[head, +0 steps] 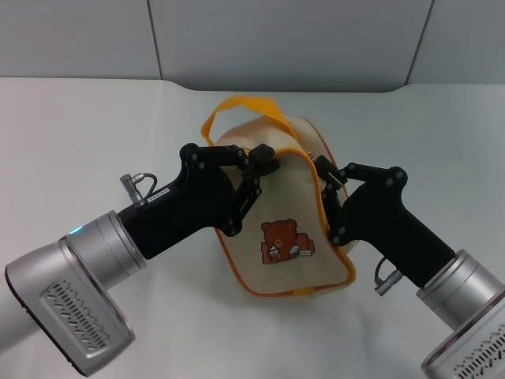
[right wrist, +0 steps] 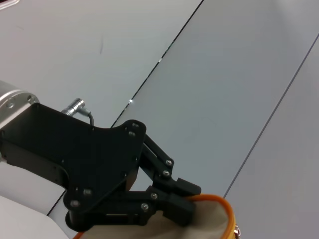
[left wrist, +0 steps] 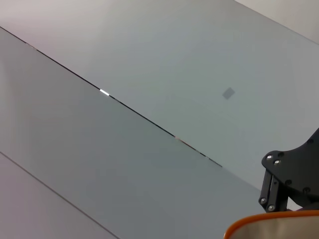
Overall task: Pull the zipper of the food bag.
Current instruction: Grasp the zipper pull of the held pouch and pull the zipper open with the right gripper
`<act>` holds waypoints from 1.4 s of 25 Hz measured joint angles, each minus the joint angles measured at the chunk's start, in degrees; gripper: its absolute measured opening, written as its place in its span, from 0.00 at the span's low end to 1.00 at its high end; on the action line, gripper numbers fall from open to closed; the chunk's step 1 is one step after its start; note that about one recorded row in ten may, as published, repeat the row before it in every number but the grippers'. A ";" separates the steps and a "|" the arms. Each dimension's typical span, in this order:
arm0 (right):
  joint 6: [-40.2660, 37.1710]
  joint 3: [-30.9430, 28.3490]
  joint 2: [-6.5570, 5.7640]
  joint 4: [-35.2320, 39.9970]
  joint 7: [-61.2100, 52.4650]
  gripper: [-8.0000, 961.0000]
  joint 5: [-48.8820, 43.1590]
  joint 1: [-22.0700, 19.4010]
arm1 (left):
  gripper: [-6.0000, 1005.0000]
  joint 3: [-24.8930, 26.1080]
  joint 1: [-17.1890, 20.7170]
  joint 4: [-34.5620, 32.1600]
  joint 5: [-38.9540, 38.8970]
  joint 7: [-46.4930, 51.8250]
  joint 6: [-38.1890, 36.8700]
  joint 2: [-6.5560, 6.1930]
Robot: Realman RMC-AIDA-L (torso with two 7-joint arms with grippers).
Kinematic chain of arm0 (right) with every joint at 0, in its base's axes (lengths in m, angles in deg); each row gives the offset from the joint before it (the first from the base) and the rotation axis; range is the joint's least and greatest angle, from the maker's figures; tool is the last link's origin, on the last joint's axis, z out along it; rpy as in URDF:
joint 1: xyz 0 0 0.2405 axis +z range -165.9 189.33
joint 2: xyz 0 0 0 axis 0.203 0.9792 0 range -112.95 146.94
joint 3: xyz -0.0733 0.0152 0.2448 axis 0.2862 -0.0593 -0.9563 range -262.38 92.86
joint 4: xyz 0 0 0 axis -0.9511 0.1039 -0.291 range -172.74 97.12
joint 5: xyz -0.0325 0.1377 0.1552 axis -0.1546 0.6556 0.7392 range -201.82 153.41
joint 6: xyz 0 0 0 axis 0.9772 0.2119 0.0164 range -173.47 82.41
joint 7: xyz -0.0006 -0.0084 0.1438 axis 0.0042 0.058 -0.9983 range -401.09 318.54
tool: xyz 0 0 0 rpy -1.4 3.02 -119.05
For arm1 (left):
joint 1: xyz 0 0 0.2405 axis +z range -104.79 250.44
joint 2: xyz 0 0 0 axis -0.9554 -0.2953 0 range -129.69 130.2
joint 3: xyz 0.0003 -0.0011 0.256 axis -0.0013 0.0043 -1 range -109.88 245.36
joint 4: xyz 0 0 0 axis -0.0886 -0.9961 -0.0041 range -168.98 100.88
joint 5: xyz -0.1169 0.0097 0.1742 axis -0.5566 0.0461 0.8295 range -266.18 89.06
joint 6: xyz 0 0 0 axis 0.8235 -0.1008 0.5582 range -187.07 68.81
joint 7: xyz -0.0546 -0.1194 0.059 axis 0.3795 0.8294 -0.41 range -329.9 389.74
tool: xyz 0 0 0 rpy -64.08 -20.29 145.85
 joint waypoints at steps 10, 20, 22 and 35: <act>-0.01 0.09 -0.17 0.13 0.03 0.01 -1.39 -3.81 | 0.09 0.24 -0.02 0.06 -0.02 0.29 0.04 0.00; 0.23 0.08 -0.47 4.91 -1.81 0.03 -1.48 -15.16 | 0.09 0.44 -0.21 0.26 -0.05 1.43 0.36 0.00; -0.35 0.08 -0.45 5.95 -3.46 0.04 -1.48 -15.93 | 0.09 0.44 -0.30 0.27 -0.05 2.41 0.48 -0.01; -9.39 -0.26 -0.56 11.09 -22.80 0.06 -1.37 -17.31 | 0.09 4.45 6.01 11.60 -0.25 17.60 10.68 0.42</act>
